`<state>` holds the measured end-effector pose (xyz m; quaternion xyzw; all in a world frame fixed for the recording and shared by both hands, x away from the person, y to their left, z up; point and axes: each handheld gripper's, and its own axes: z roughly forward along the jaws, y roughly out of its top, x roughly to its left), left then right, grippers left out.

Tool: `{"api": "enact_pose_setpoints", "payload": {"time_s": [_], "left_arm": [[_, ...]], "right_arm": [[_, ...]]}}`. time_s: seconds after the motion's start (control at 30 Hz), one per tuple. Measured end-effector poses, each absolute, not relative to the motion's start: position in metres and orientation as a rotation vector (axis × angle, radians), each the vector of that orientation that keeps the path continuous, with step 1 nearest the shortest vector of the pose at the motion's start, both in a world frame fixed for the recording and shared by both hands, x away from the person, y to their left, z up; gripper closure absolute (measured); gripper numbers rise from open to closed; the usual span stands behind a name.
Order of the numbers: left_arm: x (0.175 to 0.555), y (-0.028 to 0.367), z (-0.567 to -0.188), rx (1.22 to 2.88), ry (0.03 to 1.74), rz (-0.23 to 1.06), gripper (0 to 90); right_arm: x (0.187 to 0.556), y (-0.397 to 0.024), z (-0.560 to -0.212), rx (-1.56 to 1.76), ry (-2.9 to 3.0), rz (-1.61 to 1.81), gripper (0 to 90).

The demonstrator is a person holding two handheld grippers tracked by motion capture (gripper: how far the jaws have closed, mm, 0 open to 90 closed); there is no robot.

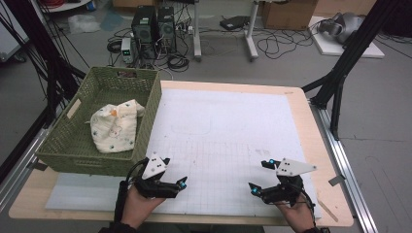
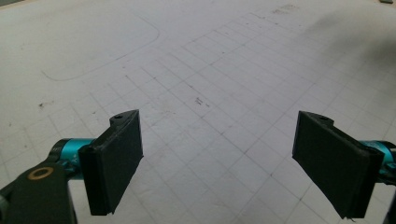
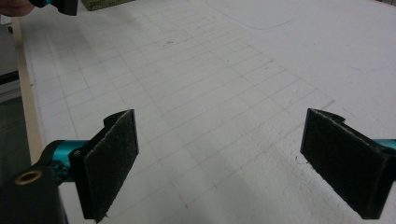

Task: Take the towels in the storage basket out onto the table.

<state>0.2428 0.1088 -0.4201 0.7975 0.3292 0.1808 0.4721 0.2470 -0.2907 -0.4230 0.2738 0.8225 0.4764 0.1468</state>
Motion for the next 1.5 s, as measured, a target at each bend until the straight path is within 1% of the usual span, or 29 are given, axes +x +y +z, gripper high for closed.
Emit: {"api": "enact_pose_setpoints", "payload": {"time_s": [0.1,0.2,0.33,0.37,0.43,0.47,0.53,0.63,0.67,0.73,0.77,0.8,0.9,1.03,1.23,1.5], "left_arm": [[0.243,0.108,-0.42,1.949,0.804,0.427,16.6],[0.244,0.107,-0.416,1.922,0.817,0.375,17.2],[0.243,0.107,-0.411,1.902,0.817,0.342,17.8],[0.243,0.108,-0.407,1.893,0.812,0.307,18.1],[0.243,0.108,-0.405,1.882,0.811,0.289,19.8],[0.243,0.11,-0.4,1.859,0.812,0.246,20.2],[0.244,0.112,-0.397,1.853,0.804,0.22,23.4],[0.247,0.118,-0.386,1.821,0.808,0.15,23.5],[0.25,0.122,-0.381,1.799,0.804,0.115,25.4],[0.252,0.125,-0.377,1.79,0.809,0.096,26.0],[0.256,0.131,-0.371,1.766,0.809,0.052,26.0],[0.257,0.134,-0.368,1.758,0.808,0.035,26.5],[0.259,0.137,-0.361,1.75,0.802,0.021,28.0],[0.265,0.147,-0.342,1.756,0.778,-0.008,29.9],[0.282,0.17,-0.309,1.735,0.766,0.029,32.9],[0.305,0.204,-0.295,1.756,0.816,0.076,34.2]], "right_arm": [[0.247,-0.291,-0.423,0.786,2.369,1.371,10.4],[0.247,-0.291,-0.423,0.794,2.371,1.374,10.4],[0.247,-0.291,-0.423,0.789,2.367,1.381,10.4],[0.247,-0.29,-0.422,0.793,2.367,1.381,10.4],[0.247,-0.29,-0.422,0.787,2.369,1.384,10.4],[0.247,-0.29,-0.422,0.788,2.367,1.383,10.4],[0.247,-0.29,-0.422,0.79,2.369,1.39,10.4],[0.248,-0.29,-0.422,0.798,2.366,1.389,10.4],[0.248,-0.29,-0.422,0.799,2.368,1.392,10.4],[0.249,-0.29,-0.422,0.802,2.369,1.391,10.4],[0.249,-0.29,-0.422,0.8,2.367,1.396,10.4],[0.249,-0.29,-0.421,0.804,2.368,1.398,10.4],[0.249,-0.29,-0.421,0.804,2.367,1.402,10.4],[0.251,-0.29,-0.422,0.799,2.366,1.399,10.4],[0.251,-0.291,-0.421,0.803,2.365,1.406,10.4],[0.252,-0.292,-0.422,0.807,2.363,1.406,10.4]]}}
